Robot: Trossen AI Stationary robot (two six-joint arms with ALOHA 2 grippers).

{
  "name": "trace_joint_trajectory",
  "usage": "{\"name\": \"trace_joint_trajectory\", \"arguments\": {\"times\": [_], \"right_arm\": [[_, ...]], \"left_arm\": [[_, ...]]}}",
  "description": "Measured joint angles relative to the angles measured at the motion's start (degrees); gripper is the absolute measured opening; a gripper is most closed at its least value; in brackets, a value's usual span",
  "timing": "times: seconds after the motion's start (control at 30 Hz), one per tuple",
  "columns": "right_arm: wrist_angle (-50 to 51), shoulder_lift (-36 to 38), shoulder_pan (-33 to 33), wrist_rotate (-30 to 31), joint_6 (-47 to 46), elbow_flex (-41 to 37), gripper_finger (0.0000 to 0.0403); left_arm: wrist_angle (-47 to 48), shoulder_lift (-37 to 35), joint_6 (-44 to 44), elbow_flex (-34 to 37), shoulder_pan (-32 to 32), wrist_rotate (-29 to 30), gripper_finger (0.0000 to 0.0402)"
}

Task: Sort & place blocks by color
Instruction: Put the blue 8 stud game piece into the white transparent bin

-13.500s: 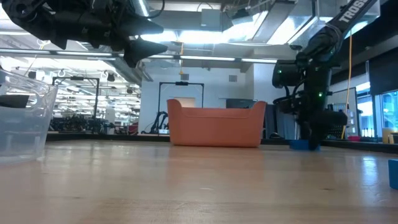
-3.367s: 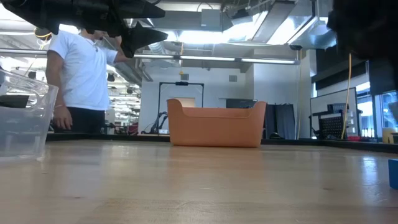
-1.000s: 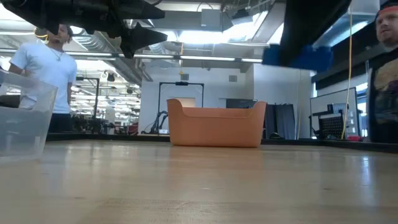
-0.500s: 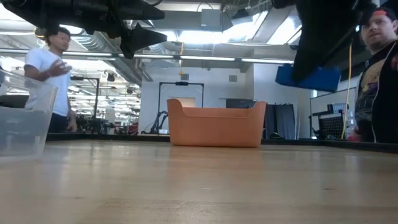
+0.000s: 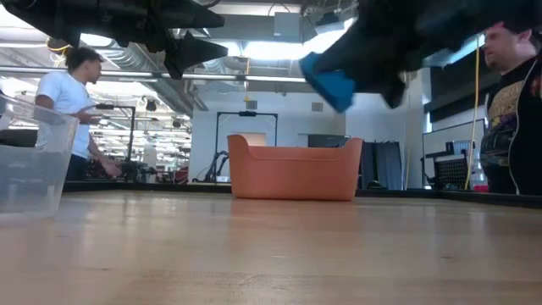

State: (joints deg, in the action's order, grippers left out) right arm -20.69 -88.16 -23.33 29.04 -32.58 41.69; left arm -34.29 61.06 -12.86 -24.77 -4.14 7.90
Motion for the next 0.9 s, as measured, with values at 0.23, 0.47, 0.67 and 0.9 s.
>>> {"name": "trace_joint_trajectory", "arguments": {"times": [0.23,0.47,0.67,0.9], "right_arm": [[-11.7,0.0,8.4,-12.2,12.0,-2.2,0.0144],[-12.9,0.0,15.1,-22.1,21.1,-2.2,0.0144],[-14.3,0.0,19.4,-33.9,23.7,-2.2,0.0144],[-12.8,-1.8,18.9,-36.6,24.2,2.0,0.0144]], "left_arm": [[0.6,0.0,2.9,0.0,-0.7,0.1,0.0261],[0.3,0.0,3.1,0.0,-2.0,0.2,0.0261],[0.3,0.0,3.6,0.0,-2.3,6.8,0.0261],[-0.1,0.0,9.0,0.0,-0.7,13.3,0.0261]]}}
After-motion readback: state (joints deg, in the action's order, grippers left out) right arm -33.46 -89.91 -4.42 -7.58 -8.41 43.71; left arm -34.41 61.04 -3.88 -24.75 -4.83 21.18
